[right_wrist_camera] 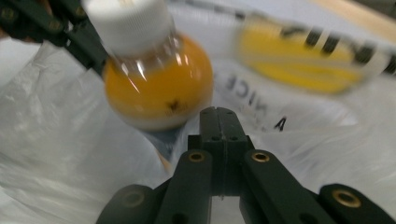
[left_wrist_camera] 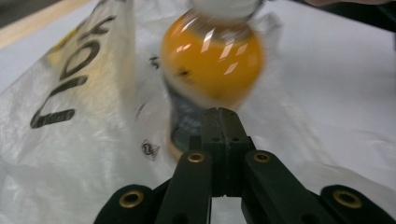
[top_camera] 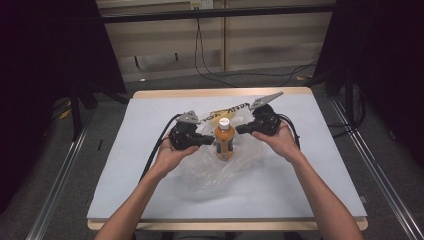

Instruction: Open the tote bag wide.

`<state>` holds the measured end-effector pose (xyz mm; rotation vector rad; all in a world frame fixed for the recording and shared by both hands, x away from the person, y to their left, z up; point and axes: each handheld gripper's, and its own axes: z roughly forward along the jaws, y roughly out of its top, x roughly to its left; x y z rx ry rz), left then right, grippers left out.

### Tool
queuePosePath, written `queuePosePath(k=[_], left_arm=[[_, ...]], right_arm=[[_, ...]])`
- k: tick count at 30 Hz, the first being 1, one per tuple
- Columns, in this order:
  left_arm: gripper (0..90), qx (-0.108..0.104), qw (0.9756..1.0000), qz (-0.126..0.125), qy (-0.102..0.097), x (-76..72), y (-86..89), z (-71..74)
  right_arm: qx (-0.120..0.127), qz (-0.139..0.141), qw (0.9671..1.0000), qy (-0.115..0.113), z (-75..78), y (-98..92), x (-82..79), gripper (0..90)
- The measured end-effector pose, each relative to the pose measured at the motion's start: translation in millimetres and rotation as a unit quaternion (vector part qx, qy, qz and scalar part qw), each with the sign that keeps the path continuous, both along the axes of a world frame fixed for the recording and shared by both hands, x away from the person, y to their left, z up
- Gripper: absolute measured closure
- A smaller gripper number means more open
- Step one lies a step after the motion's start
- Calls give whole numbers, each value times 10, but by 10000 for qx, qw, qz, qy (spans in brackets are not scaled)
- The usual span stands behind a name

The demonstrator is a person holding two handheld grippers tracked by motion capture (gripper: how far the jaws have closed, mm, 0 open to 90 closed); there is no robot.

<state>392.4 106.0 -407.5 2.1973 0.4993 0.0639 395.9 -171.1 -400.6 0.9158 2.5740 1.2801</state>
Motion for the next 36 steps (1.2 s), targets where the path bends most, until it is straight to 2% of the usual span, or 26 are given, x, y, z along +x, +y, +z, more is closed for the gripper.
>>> queuePosePath(k=[1, 3, 4, 5, 7, 9, 10, 12, 14, 15, 16, 17, 18, 22, 24, 25, 26, 28, 31, 33, 34, 36], left_arm=[[900, 73, 10000, -12, 50, 55, -14, -97], [900, 11, 9999, 33, 156, 89, -23, -182], [900, 11, 9999, 33, 156, 89, -23, -182], [900, 107, 9997, 35, 227, 110, -18, -232], [900, 159, 9996, 53, 229, 115, -19, -261], [900, 384, 9988, 40, 300, 141, -15, -362], [900, 601, 9978, 21, 295, 156, -8, -395], [900, 711, 9968, 96, 364, 191, 21, -490], [900, 764, 9963, 178, 358, 211, 48, -529], [900, 848, 9950, 269, 446, 250, 107, -600], [900, 901, 9945, 316, 430, 261, 130, -634], [900, 916, 9941, 341, 472, 267, 161, -662], [900, 808, 9950, 360, 472, 263, 198, -677], [900, 884, 9941, 513, 364, 247, 328, -669], [900, 928, 9936, 508, 401, 251, 371, -662], [900, 826, 9935, 628, 461, 239, 395, -671], [900, 883, 9934, 609, 411, 244, 434, -669], [900, 831, 9931, 727, 402, 227, 518, -677], [900, 833, 9928, 754, 409, 219, 567, -675], [900, 764, 9928, 800, 465, 224, 642, -681], [900, 658, 9931, 844, 471, 224, 657, -697], [900, 656, 9933, 806, 501, 228, 669, -698]], right_arm=[[-160, 11, 9998, 112, -135, 23, 22, 900], [-179, 14, 9995, 256, -263, 22, 54, 900], [-179, 14, 9995, 256, -263, 22, 54, 900], [-160, 26, 9991, 392, -387, 18, 74, 900], [-213, 42, 9987, 451, -442, 21, 80, 900], [-371, 48, 9975, 595, -587, 34, 72, 900], [-465, 46, 9970, 618, -632, 30, 71, 900], [-628, 20, 9957, 680, -716, 7, 64, 900], [-698, 36, 9950, 711, -748, -13, 56, 900], [-654, 7, 9954, 703, -766, -71, 36, 900], [-655, -13, 9955, 684, -766, -97, 29, 900], [-653, -47, 9954, 706, -763, -123, 15, 900], [-689, -55, 9952, 695, -760, -155, 4, 900], [-676, -117, 9955, 647, -762, -303, -58, 900], [-703, -151, 9953, 646, -756, -377, -82, 900], [-703, -151, 9953, 646, -756, -377, -82, 900], [-724, -177, 9953, 621, -753, -408, -98, 900], [-763, -238, 9951, 590, -751, -486, -159, 900], [-814, -280, 9947, 563, -746, -542, -208, 900], [-821, -391, 9940, 605, -740, -650, -271, 900], [-823, -406, 9940, 593, -740, -690, -283, 900], [-822, -490, 9937, 589, -741, -739, -312, 900]])
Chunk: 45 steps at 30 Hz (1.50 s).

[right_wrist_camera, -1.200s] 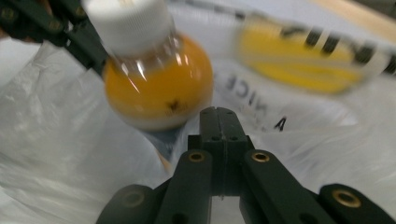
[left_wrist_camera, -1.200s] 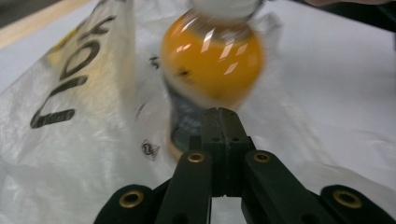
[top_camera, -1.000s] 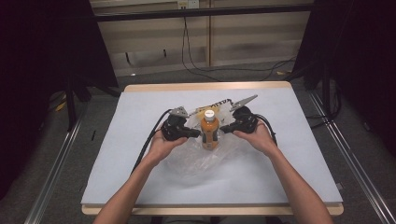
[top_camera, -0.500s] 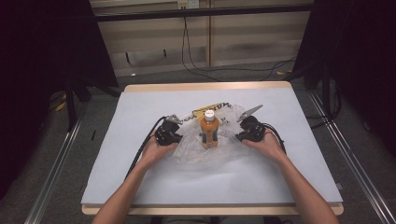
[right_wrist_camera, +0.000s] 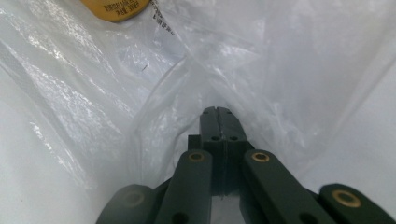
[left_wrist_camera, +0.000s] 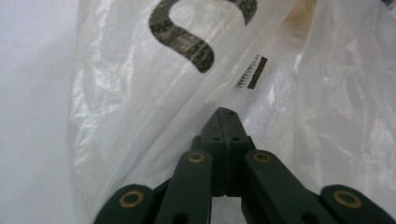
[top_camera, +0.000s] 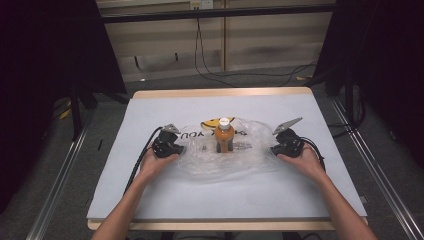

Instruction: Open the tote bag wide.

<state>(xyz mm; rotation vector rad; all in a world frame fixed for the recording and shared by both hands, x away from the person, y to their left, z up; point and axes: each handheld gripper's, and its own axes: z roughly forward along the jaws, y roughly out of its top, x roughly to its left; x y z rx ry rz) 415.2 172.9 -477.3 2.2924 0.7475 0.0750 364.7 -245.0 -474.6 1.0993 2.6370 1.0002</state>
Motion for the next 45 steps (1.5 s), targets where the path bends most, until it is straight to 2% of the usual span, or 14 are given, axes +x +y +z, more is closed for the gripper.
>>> queuePosePath(k=[4, 13, 17, 23, 24, 28, 33, 35, 39, 41, 42, 43, 44, 45], left_arm=[[900, -117, 9999, 18, -57, -5, -59, -22], [900, -94, 9997, -203, -93, 1, -303, -21], [900, -92, 9998, -73, -130, 18, -322, -24], [900, -440, 9987, -10, -273, -19, -242, 65], [900, -648, 9973, 19, -335, -38, -193, 131], [900, -707, 9967, 15, -404, -70, -137, 198], [900, -948, 9941, 29, -520, -119, -76, 260], [900, -1122, 9919, 13, -593, -148, -51, 319], [900, -1229, 9898, -12, -722, -195, -25, 382], [900, -1363, 9869, 17, -863, -253, 17, 448], [900, -1363, 9869, 17, -863, -253, 17, 448], [900, -1422, 9858, 24, -896, -276, 35, 465], [900, -1474, 9843, 13, -967, -333, 71, 493], [900, -1474, 9843, 13, -967, -333, 71, 493]], right_arm=[[81, -58, 9999, -99, -21, 63, 9, 900], [292, -311, 9988, -250, -74, 277, 194, 900], [260, -519, 9975, -403, -86, 319, 206, 900], [484, -490, 9965, -465, -45, 301, 181, 900], [590, -461, 9959, -502, 32, 262, 151, 900], [638, -478, 9950, -594, 153, 191, 86, 900], [863, -618, 9910, -818, 325, 11, -40, 900], [963, -687, 9890, -887, 357, -41, -81, 900], [1243, -773, 9837, -1045, 412, -124, -183, 900], [1309, -808, 9812, -1169, 442, -150, -247, 900], [1309, -808, 9812, -1169, 442, -150, -247, 900], [1472, -831, 9779, -1233, 463, -175, -315, 900], [1514, -844, 9764, -1288, 474, -184, -353, 900], [1574, -831, 9748, -1347, 482, -197, -390, 900]])
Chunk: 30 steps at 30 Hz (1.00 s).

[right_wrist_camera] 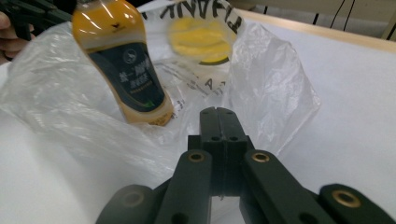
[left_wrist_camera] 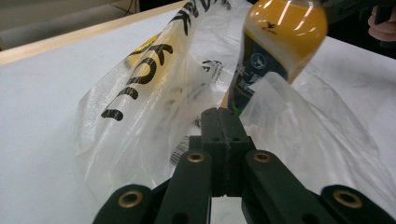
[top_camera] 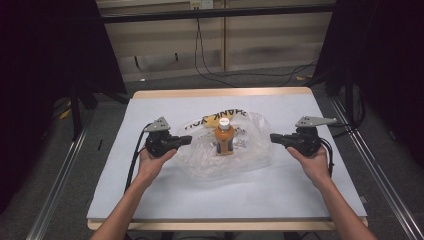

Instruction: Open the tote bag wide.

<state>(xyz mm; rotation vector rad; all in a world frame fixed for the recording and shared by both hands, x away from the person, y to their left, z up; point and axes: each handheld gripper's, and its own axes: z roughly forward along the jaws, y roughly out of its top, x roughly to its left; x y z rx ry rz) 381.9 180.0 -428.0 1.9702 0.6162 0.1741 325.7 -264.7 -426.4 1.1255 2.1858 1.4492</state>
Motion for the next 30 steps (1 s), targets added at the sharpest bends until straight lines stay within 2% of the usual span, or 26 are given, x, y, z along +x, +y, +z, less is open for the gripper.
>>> queuePosePath(k=[1, 2, 4, 5, 6, 7, 8, 9, 10, 12, 14, 15, 16, 17, 18, 19, 20, 21, 22, 24, 25, 27, 30], left_arm=[[900, 5, 10000, -17, -77, -23, 28, 10], [900, -56, 9999, -11, -85, -50, 55, 18], [900, -130, 9998, 2, -127, -96, 107, 32], [900, -173, 9997, 9, -169, -116, 133, 39], [900, -232, 9994, 77, -240, -169, 184, 51], [890, -247, 9992, 115, -283, -196, 211, 57], [876, -337, 9990, 96, -284, -216, 238, 54], [840, -392, 9986, 186, -287, -243, 258, 54], [791, -392, 9986, 186, -287, -243, 258, 54], [770, -368, 9981, 212, -440, -334, 319, 64], [662, -360, 9979, 248, -487, -368, 329, 66], [662, -409, 9976, 231, -516, -394, 344, 65], [464, -298, 9972, 442, -526, -466, 364, 76], [432, -317, 9974, 347, -547, -492, 381, 74], [415, -314, 9970, 370, -608, -531, 398, 75], [357, -344, 9965, 440, -623, -567, 411, 71], [274, -359, 9966, 407, -624, -594, 431, 64], [207, -237, 9966, 472, -630, -638, 447, 65], [171, -273, 9966, 445, -641, -670, 467, 48], [158, -249, 9964, 487, -641, -709, 486, 37], [122, -267, 9963, 494, -654, -741, 508, 26], [101, -322, 9950, 631, -703, -838, 556, 3], [67, -349, 9955, 620, -622, -886, 588, -31]], right_arm=[[0, 0, 10000, 0, 0, 0, 0, 900], [42, -37, 9999, -114, 15, -21, -83, 900], [33, -73, 9998, -185, 18, -28, -123, 900], [203, -82, 9994, -252, 6, -51, -188, 900], [230, -135, 9991, -328, -1, -61, -225, 880], [284, -126, 9989, -348, -7, -71, -251, 803], [287, -148, 9988, -381, -12, -75, -268, 767], [265, -184, 9987, -406, -9, -75, -289, 736], [263, -157, 9988, -392, -5, -71, -307, 703], [249, -191, 9986, -424, 4, -64, -347, 565], [228, -210, 9981, -524, 8, -53, -412, 440], [228, -210, 9981, -524, 8, -53, -412, 440], [235, -346, 9972, -625, 4, -36, -474, 240], [282, -388, 9971, -584, 2, -33, -499, 189], [268, -379, 9973, -561, -5, -37, -526, 161], [245, -396, 9974, -548, -10, -36, -558, 109], [194, -482, 9970, -574, -16, -36, -590, 59], [156, -563, 9966, -578, -19, -43, -630, 36], [168, -548, 9964, -617, -26, -58, -664, 39], [213, -578, 9960, -652, -34, -73, -701, 38], [206, -646, 9955, -661, -56, -96, -765, 10], [227, -678, 9949, -716, -63, -118, -826, 8], [282, -797, 9938, -718, -56, -150, -888, 7]])
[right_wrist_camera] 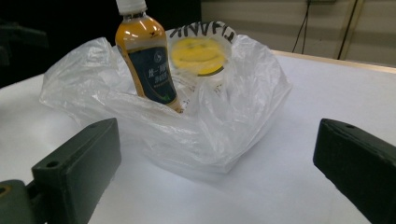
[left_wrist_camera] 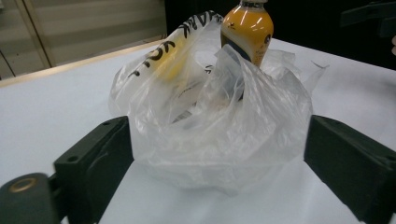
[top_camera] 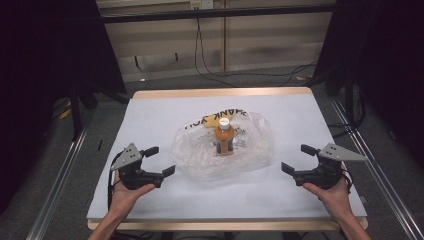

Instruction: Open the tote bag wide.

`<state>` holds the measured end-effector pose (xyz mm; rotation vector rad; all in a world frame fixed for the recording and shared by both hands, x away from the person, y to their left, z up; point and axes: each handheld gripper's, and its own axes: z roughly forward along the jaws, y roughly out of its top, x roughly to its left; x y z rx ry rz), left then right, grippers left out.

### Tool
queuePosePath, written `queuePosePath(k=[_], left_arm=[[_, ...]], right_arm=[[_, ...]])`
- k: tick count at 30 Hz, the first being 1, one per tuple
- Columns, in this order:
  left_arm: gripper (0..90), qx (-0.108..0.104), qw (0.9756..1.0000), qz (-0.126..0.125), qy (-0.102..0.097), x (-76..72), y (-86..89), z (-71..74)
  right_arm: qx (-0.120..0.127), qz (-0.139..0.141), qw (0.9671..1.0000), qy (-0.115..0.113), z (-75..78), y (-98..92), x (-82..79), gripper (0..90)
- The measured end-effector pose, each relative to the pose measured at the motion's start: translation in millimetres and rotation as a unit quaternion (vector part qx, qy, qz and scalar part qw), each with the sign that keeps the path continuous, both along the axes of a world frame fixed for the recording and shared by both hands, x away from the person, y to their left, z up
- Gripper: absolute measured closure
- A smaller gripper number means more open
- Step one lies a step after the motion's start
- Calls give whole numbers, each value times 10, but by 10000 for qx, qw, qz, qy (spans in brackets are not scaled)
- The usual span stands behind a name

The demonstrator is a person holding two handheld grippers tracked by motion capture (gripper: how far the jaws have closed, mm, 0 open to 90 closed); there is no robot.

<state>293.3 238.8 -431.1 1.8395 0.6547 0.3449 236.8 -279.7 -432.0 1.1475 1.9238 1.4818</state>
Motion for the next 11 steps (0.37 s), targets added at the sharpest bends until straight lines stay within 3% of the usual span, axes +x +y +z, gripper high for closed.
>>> queuePosePath(k=[2, 3, 4, 6, 8, 9, 11], left_arm=[[58, -74, 9998, 110, 113, -97, 62, -139], [55, -108, 9998, -16, 172, -108, 88, -173], [61, 10, 9998, 45, 216, -123, 107, -173], [48, -46, 9998, 134, 107, -124, 145, -172], [48, -47, 9997, 198, 102, -118, 160, -168], [40, -27, 9995, 301, 20, -124, 174, -172], [41, -18, 9996, 284, 31, -123, 180, -183]], right_arm=[[-73, -101, 9999, -51, -27, -30, -96, 22], [9, -157, 9998, -89, -60, -46, -130, 19], [139, -173, 9997, -31, -92, -62, -146, 22], [55, -214, 9997, 40, -108, -77, -155, 36], [112, -282, 9995, 8, -112, -81, -154, 35], [179, -236, 9995, 136, -104, -102, -133, 65], [151, -257, 9995, 92, -93, -108, -140, 61]])
